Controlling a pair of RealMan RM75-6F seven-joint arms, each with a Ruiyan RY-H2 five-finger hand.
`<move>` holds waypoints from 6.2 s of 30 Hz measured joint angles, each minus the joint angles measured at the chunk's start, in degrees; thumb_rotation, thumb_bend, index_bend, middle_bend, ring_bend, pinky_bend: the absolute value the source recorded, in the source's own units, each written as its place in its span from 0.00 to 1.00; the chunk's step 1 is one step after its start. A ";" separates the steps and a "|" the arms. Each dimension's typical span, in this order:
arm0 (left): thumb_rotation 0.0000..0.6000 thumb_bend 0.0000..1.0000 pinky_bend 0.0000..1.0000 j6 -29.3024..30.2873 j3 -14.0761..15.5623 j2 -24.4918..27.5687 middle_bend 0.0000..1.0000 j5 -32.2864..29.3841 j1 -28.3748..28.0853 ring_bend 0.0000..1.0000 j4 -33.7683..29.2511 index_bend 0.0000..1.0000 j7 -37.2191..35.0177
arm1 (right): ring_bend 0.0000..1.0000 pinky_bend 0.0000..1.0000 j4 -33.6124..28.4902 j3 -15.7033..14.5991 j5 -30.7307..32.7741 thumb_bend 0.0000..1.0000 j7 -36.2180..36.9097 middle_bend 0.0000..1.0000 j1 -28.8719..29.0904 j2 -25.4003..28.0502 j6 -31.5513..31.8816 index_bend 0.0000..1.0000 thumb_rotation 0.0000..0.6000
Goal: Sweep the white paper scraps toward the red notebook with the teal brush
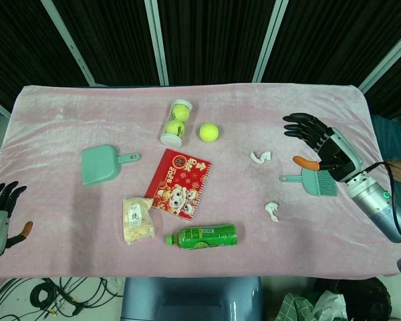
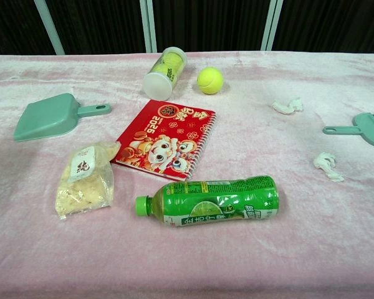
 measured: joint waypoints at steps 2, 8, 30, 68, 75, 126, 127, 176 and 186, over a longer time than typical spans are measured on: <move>1.00 0.31 0.00 0.04 0.01 0.02 0.08 0.04 0.02 0.00 0.00 0.14 -0.10 | 0.18 0.18 0.56 -1.06 -1.04 0.10 2.96 0.17 0.87 0.46 2.26 0.22 1.00; 1.00 0.31 0.00 0.28 0.14 0.21 0.08 0.26 0.19 0.00 -0.05 0.14 -0.46 | 0.19 0.22 2.14 -4.32 -5.66 0.10 11.27 0.18 3.11 1.87 9.34 0.22 1.00; 1.00 0.31 0.00 0.22 0.13 0.26 0.08 0.10 0.24 0.00 -0.12 0.14 -0.50 | 0.22 0.22 8.19 -15.52 -7.53 0.10 5.98 0.22 9.52 1.01 12.19 0.22 1.00; 1.00 0.31 0.00 -0.35 0.10 0.55 0.08 -0.56 0.14 0.00 -0.54 0.13 -0.22 | 0.21 0.16 6.19 -11.57 63.57 0.18 -128.37 0.38 11.46 -25.89 -11.56 0.38 1.00; 1.00 0.31 0.00 -0.56 0.09 0.61 0.08 -0.69 0.08 0.00 -0.53 0.13 -0.27 | 0.21 0.16 11.39 -11.40 63.62 0.18 -130.44 0.42 11.40 -29.24 -11.60 0.42 1.00; 1.00 0.31 0.00 -0.54 0.01 0.35 0.08 -1.00 -0.01 0.00 -0.40 0.14 0.58 | 0.24 0.16 32.26 -8.68 50.62 0.27 -123.97 0.49 7.55 -39.98 -21.30 0.50 1.00; 1.00 0.31 0.00 -0.54 0.01 0.35 0.08 -1.02 -0.01 0.00 -0.41 0.14 0.59 | 0.24 0.16 32.34 -8.60 50.54 0.27 -123.96 0.50 7.53 -39.99 -21.39 0.51 1.00; 1.00 0.31 0.00 -1.03 0.25 0.94 0.08 -1.04 -0.02 0.00 -0.87 0.18 -0.20 | 0.31 0.16 -6.48 -3.66 53.24 0.36 -113.44 0.59 2.30 -25.95 -13.68 0.59 1.00; 1.00 0.31 0.00 -1.27 0.28 1.02 0.08 -1.25 -0.04 0.00 -1.00 0.18 -0.21 | 0.32 0.16 -5.65 -2.57 54.80 0.36 -111.38 0.59 1.91 -30.58 -10.98 0.60 1.00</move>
